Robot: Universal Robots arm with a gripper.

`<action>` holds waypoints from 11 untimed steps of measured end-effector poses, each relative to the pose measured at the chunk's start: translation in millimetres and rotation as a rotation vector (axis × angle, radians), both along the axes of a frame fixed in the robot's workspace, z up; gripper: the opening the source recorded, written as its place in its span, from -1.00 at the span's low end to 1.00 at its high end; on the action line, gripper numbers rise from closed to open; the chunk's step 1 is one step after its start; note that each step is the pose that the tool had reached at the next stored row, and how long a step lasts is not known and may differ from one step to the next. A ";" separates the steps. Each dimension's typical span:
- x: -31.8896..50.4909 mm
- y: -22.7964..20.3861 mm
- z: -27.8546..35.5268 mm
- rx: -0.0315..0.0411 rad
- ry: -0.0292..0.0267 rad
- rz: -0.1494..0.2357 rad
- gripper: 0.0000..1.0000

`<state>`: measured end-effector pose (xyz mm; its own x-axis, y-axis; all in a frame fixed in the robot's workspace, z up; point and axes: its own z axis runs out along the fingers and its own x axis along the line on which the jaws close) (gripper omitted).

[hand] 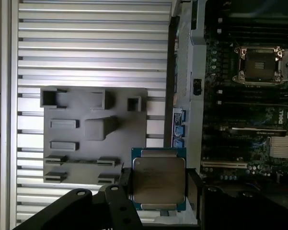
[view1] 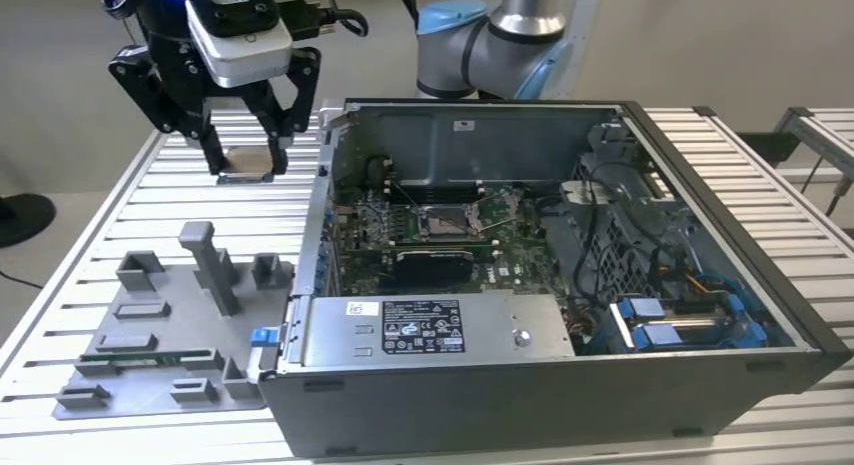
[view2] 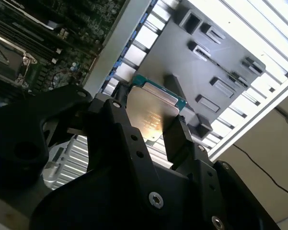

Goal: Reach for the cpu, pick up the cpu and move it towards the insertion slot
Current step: 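Pick up the cpu and move it towards the insertion slot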

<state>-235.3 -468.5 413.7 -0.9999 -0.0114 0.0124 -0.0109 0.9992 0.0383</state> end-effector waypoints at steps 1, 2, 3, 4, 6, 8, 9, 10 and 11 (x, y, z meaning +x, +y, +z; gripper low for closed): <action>3.3 0.0 0.0 0.0000 0.0003 0.000 -1.00; 6.6 0.0 -0.1 0.0001 0.0006 0.000 -1.00; 9.7 0.0 0.0 0.0001 0.0009 0.000 -1.00; 12.9 0.0 0.0 0.0001 0.0012 0.000 -1.00; 19.5 0.0 0.0 0.0000 0.0020 0.000 -1.00; 26.5 0.0 0.0 0.0000 0.0028 0.000 -1.00; 30.0 0.0 0.0 0.0000 0.0033 0.000 -1.00; 33.5 0.0 0.0 0.0001 0.0037 0.000 -1.00; 36.9 0.0 -0.1 0.0001 0.0040 0.000 -1.00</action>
